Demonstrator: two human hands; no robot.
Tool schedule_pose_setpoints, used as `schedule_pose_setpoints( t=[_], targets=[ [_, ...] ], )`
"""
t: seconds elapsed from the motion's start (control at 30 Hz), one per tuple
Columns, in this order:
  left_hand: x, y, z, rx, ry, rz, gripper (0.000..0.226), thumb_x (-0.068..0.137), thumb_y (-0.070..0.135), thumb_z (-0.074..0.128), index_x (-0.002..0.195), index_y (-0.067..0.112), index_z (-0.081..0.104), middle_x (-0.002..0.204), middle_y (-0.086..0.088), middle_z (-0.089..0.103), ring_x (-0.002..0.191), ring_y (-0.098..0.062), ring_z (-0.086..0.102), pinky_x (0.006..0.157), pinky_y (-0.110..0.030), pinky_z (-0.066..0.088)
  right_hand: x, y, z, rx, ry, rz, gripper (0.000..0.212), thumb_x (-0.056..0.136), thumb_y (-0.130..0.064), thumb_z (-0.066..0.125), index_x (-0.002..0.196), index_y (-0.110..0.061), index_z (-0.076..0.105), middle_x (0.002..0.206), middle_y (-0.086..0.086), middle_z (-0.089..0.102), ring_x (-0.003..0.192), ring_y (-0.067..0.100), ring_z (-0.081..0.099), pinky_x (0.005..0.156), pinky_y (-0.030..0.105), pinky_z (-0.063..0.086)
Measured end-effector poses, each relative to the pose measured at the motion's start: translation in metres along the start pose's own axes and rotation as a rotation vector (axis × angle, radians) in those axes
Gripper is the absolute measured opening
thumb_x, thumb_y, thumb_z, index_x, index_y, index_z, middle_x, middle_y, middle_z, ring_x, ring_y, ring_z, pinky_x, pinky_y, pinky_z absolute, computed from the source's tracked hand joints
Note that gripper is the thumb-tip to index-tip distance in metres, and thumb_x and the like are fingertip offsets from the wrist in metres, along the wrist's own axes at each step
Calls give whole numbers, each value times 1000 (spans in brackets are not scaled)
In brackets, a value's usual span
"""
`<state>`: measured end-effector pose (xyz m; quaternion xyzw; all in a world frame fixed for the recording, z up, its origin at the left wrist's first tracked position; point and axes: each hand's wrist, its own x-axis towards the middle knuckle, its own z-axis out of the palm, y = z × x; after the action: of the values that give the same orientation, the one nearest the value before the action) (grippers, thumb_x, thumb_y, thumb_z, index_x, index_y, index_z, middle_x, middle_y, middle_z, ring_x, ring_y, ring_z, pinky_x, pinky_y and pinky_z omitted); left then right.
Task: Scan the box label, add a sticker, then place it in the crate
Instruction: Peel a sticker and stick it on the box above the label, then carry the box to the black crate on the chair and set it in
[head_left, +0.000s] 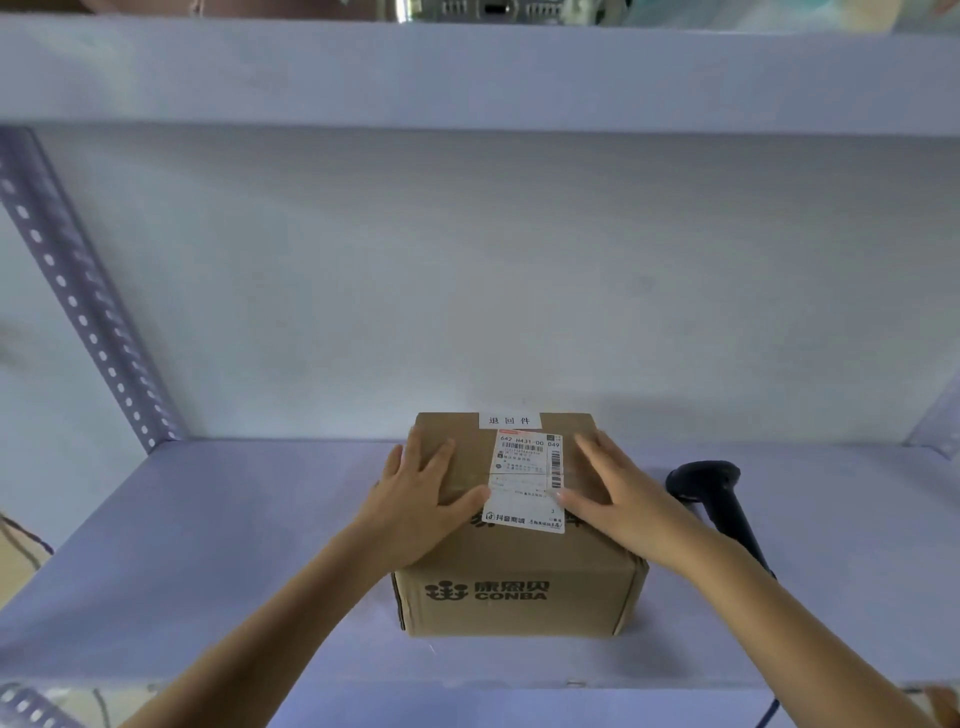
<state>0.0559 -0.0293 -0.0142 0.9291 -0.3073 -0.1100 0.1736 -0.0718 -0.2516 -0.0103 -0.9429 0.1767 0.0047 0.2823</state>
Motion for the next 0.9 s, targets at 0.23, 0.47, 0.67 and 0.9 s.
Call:
schedule_pose_setpoints(
  t=[0.23,0.47,0.67,0.9],
  targets=[
    [-37,-15,6,-552,-34,112,104,56,67,78,135,63,11,131,24,54,106,11,60,74,-8,53,-37,18,0,362,-217,46,140,48,-81,73,151,-45,-15,141,-30,42,123,-1,47,102,23,43],
    [-40,-12,8,-530,-6,97,123,40,69,83,138,57,10,125,26,51,104,7,57,69,-6,48,-33,18,7,431,-167,-36,139,45,-73,83,142,-61,-16,122,-47,51,117,-18,51,96,10,42],
    [-47,-12,15,-506,45,83,147,36,66,86,150,42,-5,138,20,42,123,-9,50,93,-26,50,-41,19,12,471,-79,-159,111,54,-58,89,122,-81,5,124,-42,57,115,-16,57,94,15,49],
    [-72,-5,3,-440,312,303,145,40,53,89,144,56,-11,146,28,27,129,-4,42,85,-25,54,-66,-6,14,447,89,-275,134,59,-45,93,150,-53,-4,148,-25,43,136,0,44,109,41,44]
  ],
)
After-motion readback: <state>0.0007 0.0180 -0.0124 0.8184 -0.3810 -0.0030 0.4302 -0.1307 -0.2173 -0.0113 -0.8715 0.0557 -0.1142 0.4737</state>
